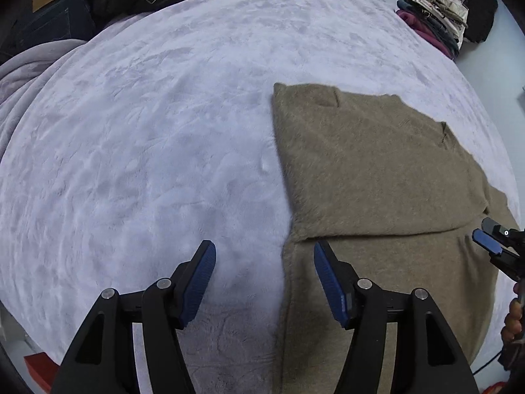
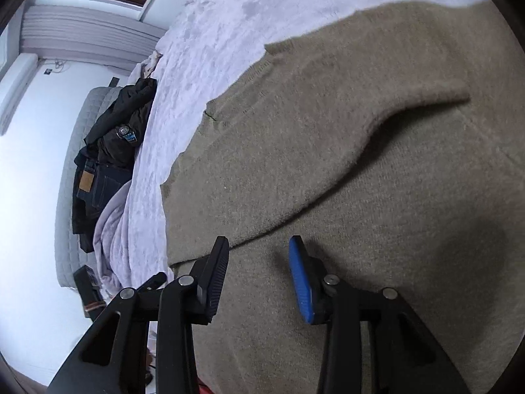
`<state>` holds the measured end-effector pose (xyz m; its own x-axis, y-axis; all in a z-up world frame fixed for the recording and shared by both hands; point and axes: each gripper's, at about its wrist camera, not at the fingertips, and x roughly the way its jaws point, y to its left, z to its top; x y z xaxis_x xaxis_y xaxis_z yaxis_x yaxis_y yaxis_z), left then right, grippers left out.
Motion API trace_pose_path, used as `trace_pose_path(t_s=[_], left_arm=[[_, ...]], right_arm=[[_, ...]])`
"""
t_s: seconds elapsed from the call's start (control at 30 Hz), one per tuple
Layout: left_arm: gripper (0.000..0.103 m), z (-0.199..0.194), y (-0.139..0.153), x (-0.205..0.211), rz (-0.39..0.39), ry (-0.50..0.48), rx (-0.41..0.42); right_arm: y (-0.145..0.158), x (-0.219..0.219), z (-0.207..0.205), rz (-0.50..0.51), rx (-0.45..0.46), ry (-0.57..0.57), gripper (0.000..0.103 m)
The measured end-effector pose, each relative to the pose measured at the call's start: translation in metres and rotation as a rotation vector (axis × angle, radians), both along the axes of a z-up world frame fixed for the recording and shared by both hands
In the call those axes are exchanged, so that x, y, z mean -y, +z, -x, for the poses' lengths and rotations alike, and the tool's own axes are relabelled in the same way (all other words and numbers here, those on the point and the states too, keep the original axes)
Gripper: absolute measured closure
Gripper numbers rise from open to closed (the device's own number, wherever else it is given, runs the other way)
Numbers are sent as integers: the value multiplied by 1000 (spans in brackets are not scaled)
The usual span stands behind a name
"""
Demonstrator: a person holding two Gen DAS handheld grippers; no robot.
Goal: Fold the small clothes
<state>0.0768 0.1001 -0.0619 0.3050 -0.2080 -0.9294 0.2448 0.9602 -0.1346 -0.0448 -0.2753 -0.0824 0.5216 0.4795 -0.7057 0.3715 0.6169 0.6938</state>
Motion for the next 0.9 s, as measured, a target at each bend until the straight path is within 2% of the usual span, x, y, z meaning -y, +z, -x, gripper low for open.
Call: trace_pose_path(t_s=[0.03,0.07,0.1,0.2,0.27,0.3,0.37,0.43,0.53,0.6,0.67,0.8,0.9], left_arm=[[37,-5,2,8,-3,-6,12],[27,-11,-1,17,-24,-6,23],[23,-16,-6,24,-54,0,30],[23,-28,-33,43,-137,-10,23],[23,-23,-45,44,-149,-16,16],[23,-20,-44,43,-149,-17,34],[23,-16,-42,40,-152,-29,37],[23,-14,-39,37,-144,-26,23],[23,-10,-27,37,-155,-29,28],[23,-5,-17,43,-159,-47,49],[23,0,-8,53,-152,-74,60],[23,13,6,81,-116,-128,69],[23,22,12,103,-104,-168,81]], right_arm=[[6,1,-1,37,13,6,61],[12,1,-6,81,29,14,62],[15,3,-11,111,38,16,62],[12,8,-28,183,14,3,62],[-2,12,-31,225,-56,-5,62],[-9,15,-27,203,-77,-19,62],[-13,23,-10,133,-58,-67,62],[-14,28,5,131,-85,-82,62],[-13,40,27,56,-58,-136,62],[-8,52,39,57,-40,-179,60],[-8,67,43,37,-30,-232,59],[-19,100,33,-98,17,-378,59],[-26,112,26,-119,12,-430,95]])
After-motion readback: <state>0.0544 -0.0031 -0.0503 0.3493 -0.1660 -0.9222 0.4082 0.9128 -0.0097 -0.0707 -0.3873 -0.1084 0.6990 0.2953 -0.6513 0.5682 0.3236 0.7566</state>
